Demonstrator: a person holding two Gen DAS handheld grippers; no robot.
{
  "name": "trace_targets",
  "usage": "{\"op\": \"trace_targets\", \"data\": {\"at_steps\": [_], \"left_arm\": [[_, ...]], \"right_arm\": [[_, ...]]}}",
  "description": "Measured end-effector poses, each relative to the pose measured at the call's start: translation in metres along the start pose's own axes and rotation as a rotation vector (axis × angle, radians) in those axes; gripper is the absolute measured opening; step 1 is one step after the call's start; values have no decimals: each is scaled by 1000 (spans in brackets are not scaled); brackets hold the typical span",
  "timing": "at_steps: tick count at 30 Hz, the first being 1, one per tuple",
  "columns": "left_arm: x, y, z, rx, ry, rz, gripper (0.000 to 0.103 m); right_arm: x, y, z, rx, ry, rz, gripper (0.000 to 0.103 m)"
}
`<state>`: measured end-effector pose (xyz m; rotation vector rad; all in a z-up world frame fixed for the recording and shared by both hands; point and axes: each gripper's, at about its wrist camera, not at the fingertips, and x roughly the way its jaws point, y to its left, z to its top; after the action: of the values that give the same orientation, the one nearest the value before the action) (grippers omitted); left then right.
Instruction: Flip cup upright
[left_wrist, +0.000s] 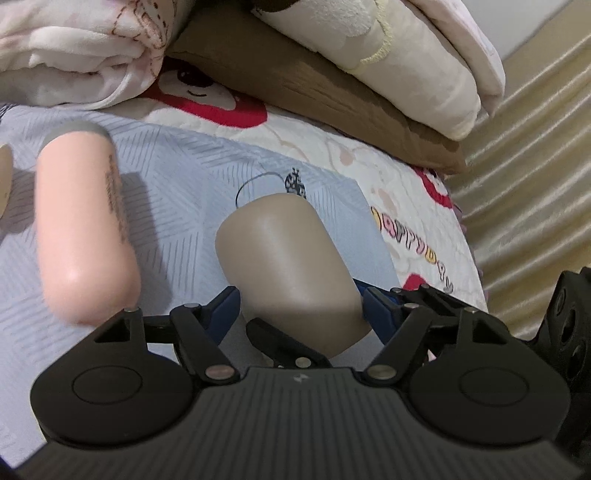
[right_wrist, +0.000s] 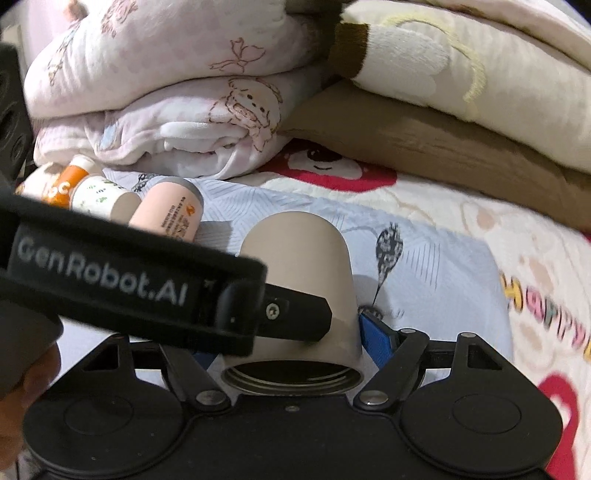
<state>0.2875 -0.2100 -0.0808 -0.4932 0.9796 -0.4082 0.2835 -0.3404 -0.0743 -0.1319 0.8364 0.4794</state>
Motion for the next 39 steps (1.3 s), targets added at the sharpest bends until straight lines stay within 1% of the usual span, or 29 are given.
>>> {"op": "trace_targets", "data": {"at_steps": [4,9,19,23,29,33,36,39], "left_arm": [[-13,0,-16,24,10,6,72],[-31,1,-35,54,22,22,72],[-61,7,-57,60,69,46,72],[-73,16,-62,52,93,37,72],[-93,27,-69,64,130,49,72],[-111,32,-74,121,145,64,72],[-121,37,-79,155,167,62,72],[-131,41,-82,200,190,60,67]], "right_arm": [[-8,11,-13,42,-8,-2,81],[-16,27,-27,65,-15,10,81],[-32,58,-51,64,-24,39,81],[-36,68,-57,36,-18,68,81],[-41,82,-65,-12,-16,138,81],[-41,91,-68,-56,-10,202,81],[-41,100,-70,-105,-12,246,81],[-40,106,-69,-152,0,298,81]]}}
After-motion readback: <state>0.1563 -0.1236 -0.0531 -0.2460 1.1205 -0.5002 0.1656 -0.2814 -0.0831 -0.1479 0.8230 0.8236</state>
